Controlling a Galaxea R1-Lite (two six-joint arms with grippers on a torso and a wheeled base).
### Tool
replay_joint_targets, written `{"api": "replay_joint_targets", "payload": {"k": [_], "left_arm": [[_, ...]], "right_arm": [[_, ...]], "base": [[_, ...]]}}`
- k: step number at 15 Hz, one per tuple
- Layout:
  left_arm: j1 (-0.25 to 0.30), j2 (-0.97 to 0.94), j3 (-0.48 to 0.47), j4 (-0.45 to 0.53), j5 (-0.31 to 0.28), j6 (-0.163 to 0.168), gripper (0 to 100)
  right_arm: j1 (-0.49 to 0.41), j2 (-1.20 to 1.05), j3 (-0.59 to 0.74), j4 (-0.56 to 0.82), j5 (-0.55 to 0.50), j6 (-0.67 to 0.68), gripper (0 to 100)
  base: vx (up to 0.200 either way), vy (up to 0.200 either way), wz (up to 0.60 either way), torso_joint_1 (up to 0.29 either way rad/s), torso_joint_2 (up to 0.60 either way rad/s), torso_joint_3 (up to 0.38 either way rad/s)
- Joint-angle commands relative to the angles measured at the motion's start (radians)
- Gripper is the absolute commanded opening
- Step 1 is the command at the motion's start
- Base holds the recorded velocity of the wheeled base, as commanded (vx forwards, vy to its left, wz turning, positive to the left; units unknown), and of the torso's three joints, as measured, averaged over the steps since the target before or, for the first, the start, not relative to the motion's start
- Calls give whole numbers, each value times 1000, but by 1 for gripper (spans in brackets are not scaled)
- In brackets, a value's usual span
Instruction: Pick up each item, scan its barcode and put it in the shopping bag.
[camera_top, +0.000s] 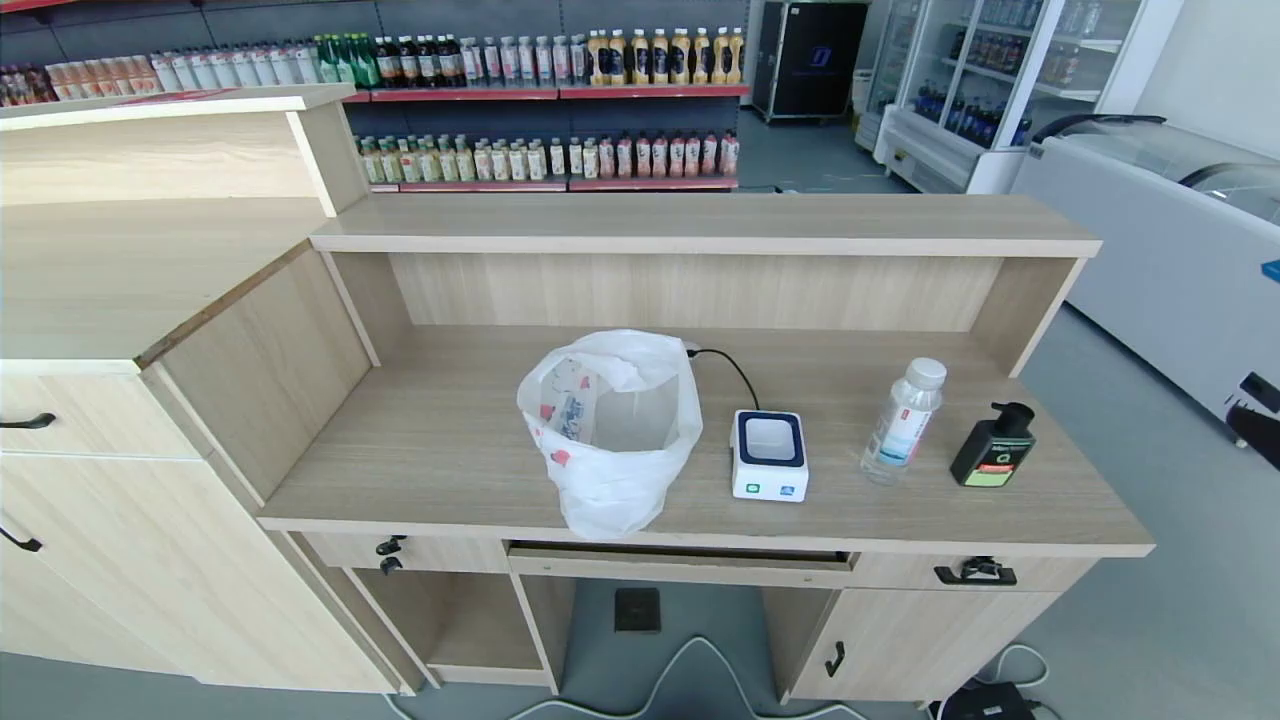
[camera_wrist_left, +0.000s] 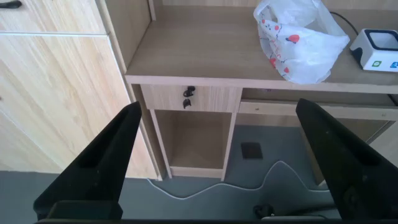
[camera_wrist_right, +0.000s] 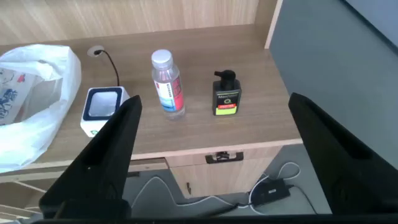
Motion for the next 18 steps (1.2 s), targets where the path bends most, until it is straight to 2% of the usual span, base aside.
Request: {"api": "replay_joint_targets", "payload": {"k": [1,6,8,11,18], "left_arm": [[0,0,0,0,0,0,100],[0,0,0,0,0,0,100],[0,0,0,0,0,0,100],[0,0,0,0,0,0,100],[0,0,0,0,0,0,100]], "right_arm": [[-65,432,-67,-288,73,-47,100],[-59,768,-90,-575,127,-109,100],[-50,831,-76,-592,135,-136,100],[-42,920,-55,-713,135,-147,100],[10,1049,-119,-773,130,-167,100]], "base": [[0,0,0,0,0,0],[0,0,0,0,0,0],[0,0,0,0,0,0],[0,0,0,0,0,0],[0,0,0,0,0,0]]}}
